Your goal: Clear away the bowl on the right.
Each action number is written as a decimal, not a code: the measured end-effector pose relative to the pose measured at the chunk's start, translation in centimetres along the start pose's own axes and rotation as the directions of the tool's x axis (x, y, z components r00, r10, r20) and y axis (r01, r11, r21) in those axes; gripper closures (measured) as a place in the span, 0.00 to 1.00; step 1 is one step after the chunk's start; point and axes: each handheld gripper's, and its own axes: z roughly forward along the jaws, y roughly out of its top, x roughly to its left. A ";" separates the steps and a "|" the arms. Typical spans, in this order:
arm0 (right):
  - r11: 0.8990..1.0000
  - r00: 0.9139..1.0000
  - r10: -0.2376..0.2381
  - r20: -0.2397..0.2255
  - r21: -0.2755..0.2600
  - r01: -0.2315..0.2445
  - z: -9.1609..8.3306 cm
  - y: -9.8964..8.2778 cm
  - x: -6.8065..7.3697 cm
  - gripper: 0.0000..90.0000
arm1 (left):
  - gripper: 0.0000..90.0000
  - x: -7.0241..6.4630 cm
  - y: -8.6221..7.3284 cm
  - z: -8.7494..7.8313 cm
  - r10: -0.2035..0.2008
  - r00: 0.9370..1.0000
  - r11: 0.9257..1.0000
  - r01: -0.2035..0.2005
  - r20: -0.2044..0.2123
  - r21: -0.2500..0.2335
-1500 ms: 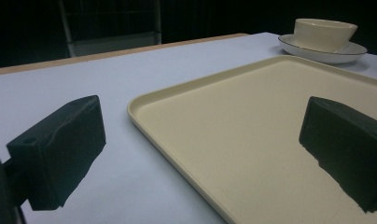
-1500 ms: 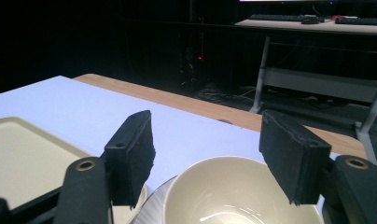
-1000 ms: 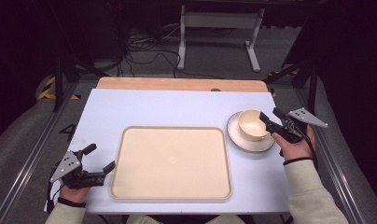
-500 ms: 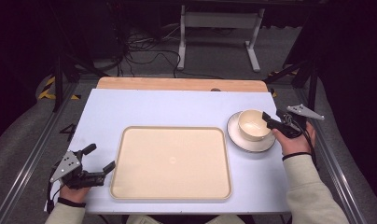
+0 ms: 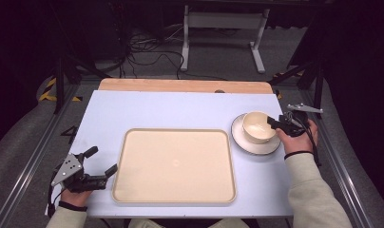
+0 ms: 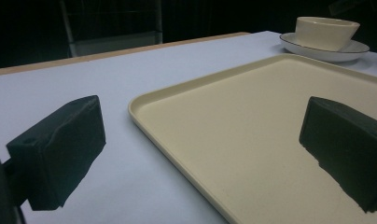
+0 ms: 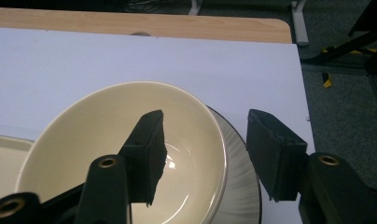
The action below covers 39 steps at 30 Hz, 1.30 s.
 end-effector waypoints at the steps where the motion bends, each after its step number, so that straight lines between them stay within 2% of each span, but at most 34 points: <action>1: 1.000 1.000 0.006 -0.001 0.006 -0.006 0.1 0.0 -0.1 0.55 | 0.01 0.0 0.0 0.0 0.003 1.000 1.000 -0.003 0.001 0.001; 5: 0.995 1.000 0.022 0.004 0.096 -0.022 0.7 0.2 -0.5 0.56 | 0.01 -0.1 0.0 -0.1 0.009 1.000 1.000 -0.009 0.001 0.005; 6: 0.989 1.000 0.027 0.004 0.143 -0.028 1.0 0.3 -0.6 0.56 | 0.01 -0.2 0.0 -0.1 0.011 1.000 1.000 -0.011 0.000 0.005; 7: 0.986 1.000 0.028 0.001 0.165 -0.028 1.2 0.4 -0.7 0.56 | 0.01 -0.2 -0.1 -0.1 0.010 1.000 1.000 -0.010 -0.003 0.004; 14: 0.980 0.999 0.040 0.026 0.194 -0.044 1.9 0.4 -0.7 0.59 | 0.01 -0.2 -0.1 -0.1 0.012 1.000 1.000 -0.012 -0.003 0.005; 16: 0.973 0.998 0.052 0.036 0.223 -0.059 2.2 0.4 -0.7 0.64 | 0.01 -0.2 -0.1 -0.1 0.012 1.000 1.000 -0.012 -0.002 0.006; 22: 0.949 0.997 0.057 0.056 0.308 -0.072 3.2 0.6 -0.6 0.67 | 0.01 -0.2 -0.1 -0.1 0.012 1.000 1.000 -0.012 -0.001 0.005; 24: 0.945 0.997 0.057 0.055 0.318 -0.072 3.3 0.6 -0.6 0.68 | 0.01 -0.2 -0.1 -0.1 0.012 1.000 1.000 -0.012 -0.001 0.005; 25: 0.937 0.996 0.069 0.055 0.339 -0.083 3.6 0.6 -0.6 0.72 | 0.01 -0.2 -0.1 -0.1 0.012 1.000 1.000 -0.012 -0.001 0.005; 26: 0.933 0.996 0.068 0.059 0.349 -0.085 3.6 0.6 -0.6 0.74 | 0.01 -0.2 -0.1 -0.1 0.012 1.000 1.000 -0.012 -0.001 0.005; 31: 0.926 0.995 0.087 0.053 0.364 -0.101 3.7 0.6 -0.5 0.90 | 0.01 -0.2 -0.1 -0.1 0.012 1.000 1.000 -0.012 0.000 0.005; 32: 0.924 0.993 0.104 0.056 0.363 -0.118 3.7 0.7 -0.4 0.91 | 0.01 -0.2 -0.1 -0.1 0.013 1.000 1.000 -0.013 -0.001 0.005; 34: 0.923 0.993 0.104 0.065 0.367 -0.120 3.7 0.8 -0.3 0.91 | 0.01 -0.2 -0.1 -0.1 0.012 1.000 1.000 -0.012 -0.002 0.005; 37: 0.912 0.987 0.142 0.076 0.378 -0.161 3.7 0.9 -0.2 0.92 | 0.01 -0.2 -0.1 -0.1 0.012 1.000 1.000 -0.012 0.000 0.005; 39: 0.908 0.985 0.152 0.082 0.382 -0.171 3.7 0.9 -0.2 0.92 | 0.01 -0.2 -0.1 -0.1 0.012 1.000 1.000 -0.012 0.000 0.005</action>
